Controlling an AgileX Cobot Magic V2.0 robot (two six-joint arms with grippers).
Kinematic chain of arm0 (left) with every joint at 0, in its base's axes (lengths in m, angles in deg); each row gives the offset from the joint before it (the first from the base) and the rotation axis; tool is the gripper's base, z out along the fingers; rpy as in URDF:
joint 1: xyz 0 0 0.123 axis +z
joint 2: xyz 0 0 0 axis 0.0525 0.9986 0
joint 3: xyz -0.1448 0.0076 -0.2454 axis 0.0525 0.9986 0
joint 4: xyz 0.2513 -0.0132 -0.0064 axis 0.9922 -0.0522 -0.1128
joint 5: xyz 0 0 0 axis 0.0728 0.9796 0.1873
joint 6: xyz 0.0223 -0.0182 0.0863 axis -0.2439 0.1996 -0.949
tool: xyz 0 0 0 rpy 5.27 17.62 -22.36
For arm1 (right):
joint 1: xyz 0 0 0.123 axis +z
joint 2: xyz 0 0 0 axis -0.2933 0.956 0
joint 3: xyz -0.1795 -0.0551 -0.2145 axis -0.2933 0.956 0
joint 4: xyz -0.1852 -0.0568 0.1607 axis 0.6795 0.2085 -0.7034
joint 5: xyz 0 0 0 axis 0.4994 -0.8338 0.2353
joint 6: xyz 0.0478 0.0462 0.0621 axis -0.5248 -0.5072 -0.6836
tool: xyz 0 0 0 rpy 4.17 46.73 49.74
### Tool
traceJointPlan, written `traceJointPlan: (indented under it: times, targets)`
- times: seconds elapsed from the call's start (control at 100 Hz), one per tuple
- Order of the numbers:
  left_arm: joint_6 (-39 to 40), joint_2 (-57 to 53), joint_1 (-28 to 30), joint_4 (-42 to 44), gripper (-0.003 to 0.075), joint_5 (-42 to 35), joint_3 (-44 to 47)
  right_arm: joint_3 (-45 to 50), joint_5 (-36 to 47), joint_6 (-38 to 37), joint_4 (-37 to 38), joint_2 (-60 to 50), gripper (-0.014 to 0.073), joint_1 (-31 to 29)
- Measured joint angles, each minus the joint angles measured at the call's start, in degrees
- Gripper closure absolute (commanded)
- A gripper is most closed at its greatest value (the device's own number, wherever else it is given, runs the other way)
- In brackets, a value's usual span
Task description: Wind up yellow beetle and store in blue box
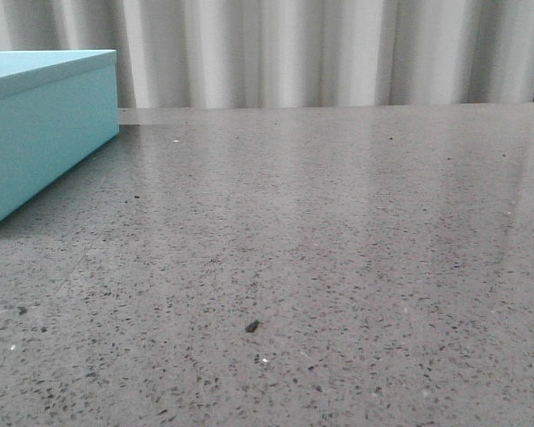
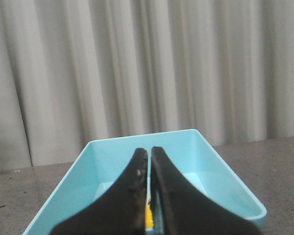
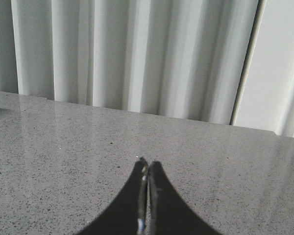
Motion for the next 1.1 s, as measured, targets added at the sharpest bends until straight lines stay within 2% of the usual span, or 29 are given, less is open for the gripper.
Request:
traceJointPlan:
  times: [1.1]
  targets:
    - [0.00,-0.09,0.01,0.05,0.0741,-0.29,1.71,0.00,0.13,-0.16,0.00,0.00,0.0654,0.00]
